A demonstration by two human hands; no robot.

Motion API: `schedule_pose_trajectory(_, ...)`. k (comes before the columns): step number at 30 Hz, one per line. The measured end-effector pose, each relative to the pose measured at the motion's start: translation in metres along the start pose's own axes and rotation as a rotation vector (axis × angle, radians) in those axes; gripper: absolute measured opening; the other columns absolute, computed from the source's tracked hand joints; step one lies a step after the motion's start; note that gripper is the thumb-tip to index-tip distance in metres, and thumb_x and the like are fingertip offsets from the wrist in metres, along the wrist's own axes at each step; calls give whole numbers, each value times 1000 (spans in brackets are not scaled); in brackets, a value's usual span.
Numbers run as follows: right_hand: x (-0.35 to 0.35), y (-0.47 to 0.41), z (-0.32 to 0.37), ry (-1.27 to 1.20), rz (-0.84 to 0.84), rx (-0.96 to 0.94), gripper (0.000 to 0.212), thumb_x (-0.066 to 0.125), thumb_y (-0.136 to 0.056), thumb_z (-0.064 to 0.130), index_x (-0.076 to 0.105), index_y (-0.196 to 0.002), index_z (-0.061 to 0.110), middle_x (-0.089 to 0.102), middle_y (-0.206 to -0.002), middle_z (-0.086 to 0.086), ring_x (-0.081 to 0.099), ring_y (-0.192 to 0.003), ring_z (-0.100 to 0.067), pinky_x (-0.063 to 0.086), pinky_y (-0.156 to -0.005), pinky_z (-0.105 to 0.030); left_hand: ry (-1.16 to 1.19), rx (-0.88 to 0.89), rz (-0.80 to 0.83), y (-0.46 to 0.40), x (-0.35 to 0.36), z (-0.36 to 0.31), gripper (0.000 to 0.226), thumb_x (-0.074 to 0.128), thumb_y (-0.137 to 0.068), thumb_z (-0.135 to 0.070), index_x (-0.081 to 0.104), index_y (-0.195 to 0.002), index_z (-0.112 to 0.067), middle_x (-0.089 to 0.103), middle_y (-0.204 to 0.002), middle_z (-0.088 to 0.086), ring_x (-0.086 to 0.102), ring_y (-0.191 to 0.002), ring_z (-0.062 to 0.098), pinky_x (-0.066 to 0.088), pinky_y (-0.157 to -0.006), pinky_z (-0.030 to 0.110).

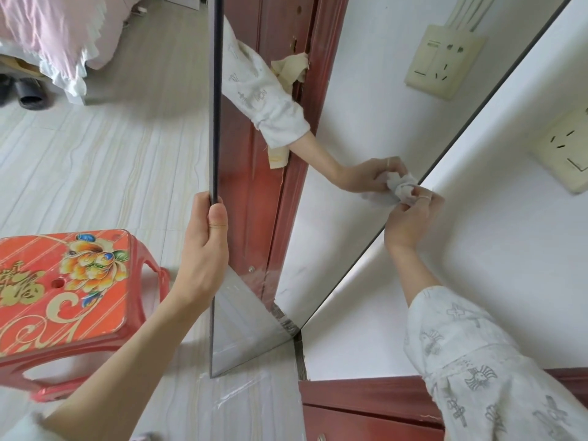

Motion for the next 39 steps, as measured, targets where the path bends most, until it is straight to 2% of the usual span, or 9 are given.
schedule_pose_trajectory(3, 12, 21, -18, -14, 30, 42, 37, 36, -73, -15, 57, -103, -6, 47, -118, -21, 46, -109, -34, 31, -91, -20, 7, 14, 6, -2, 1, 1, 26, 25, -101, -17, 31, -76, -21, 26, -70, -5, 29, -57, -3, 33, -58, 7)
schedule_pose_trajectory(8, 23, 39, -32, 2, 19, 97, 36, 38, -76, -15, 57, -106, -7, 49, -119, -22, 44, -111, -35, 31, -90, -22, 26, 35, -33, -1, 3, 0, 27, 24, -101, -16, 31, -75, -21, 27, -69, -5, 30, -55, -2, 32, -56, 8)
schedule_pose_trajectory(19, 64, 95, -81, 56, 232, 194, 34, 41, -77, -16, 57, -105, -7, 47, -117, -24, 46, -109, -38, 37, -96, -34, 17, 75, -56, 0, 3, 1, 28, 25, -101, -18, 31, -73, -21, 27, -68, -5, 32, -56, -4, 33, -57, 6)
schedule_pose_trajectory(25, 73, 116, -101, 195, 764, 251, 29, 39, -82, -2, 59, -99, 11, 48, -100, -8, 49, -86, -25, 34, -72, -21, 16, 74, -59, 2, 3, 0, 28, 25, -101, -16, 31, -74, -22, 27, -68, -5, 33, -56, -5, 34, -58, 6)
schedule_pose_trajectory(28, 43, 93, -103, 172, 531, 403, 21, 42, -82, 8, 52, -100, 10, 53, -96, -12, 54, -85, -28, 43, -74, -29, 22, 65, -57, 3, 4, -1, 29, 25, -101, -16, 31, -73, -23, 27, -68, -6, 33, -56, -5, 33, -58, 6)
schedule_pose_trajectory(31, 16, 57, -85, 142, 253, 388, 32, 42, -84, 3, 52, -114, -1, 52, -117, -23, 51, -110, -35, 42, -87, -35, 17, 66, -57, 2, 4, -1, 29, 25, -101, -16, 30, -73, -23, 26, -68, -7, 32, -55, -5, 33, -58, 6)
schedule_pose_trajectory(34, 24, 43, -60, 10, 251, 323, 37, 40, -80, -9, 50, -115, -2, 47, -122, -22, 52, -108, -32, 36, -82, -24, 24, 72, -58, 2, 5, 2, 29, 25, -101, -16, 31, -74, -24, 27, -69, -7, 32, -55, -4, 33, -58, 6)
schedule_pose_trajectory(37, 41, 69, -53, -31, 253, 339, 41, 37, -73, -12, 51, -110, -1, 43, -119, -23, 51, -105, -35, 38, -94, -30, 31, 67, -65, 2, 5, 4, 28, 24, -101, -17, 31, -76, -24, 27, -70, -7, 32, -56, -4, 34, -60, 6)
schedule_pose_trajectory(39, 50, 102, -56, -51, 332, 365, 39, 37, -73, -13, 53, -109, -4, 43, -115, -22, 49, -103, -32, 35, -94, -30, 22, 66, -63, 1, 5, 4, 27, 24, -101, -17, 31, -76, -25, 27, -70, -7, 33, -57, -5, 34, -61, 5)
Point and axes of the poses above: each hand's wrist, its own y-axis away from the middle knuckle, its own x-axis out of the palm, z = x × y, the point moved 6 cm from there along -y, towards the middle knuckle
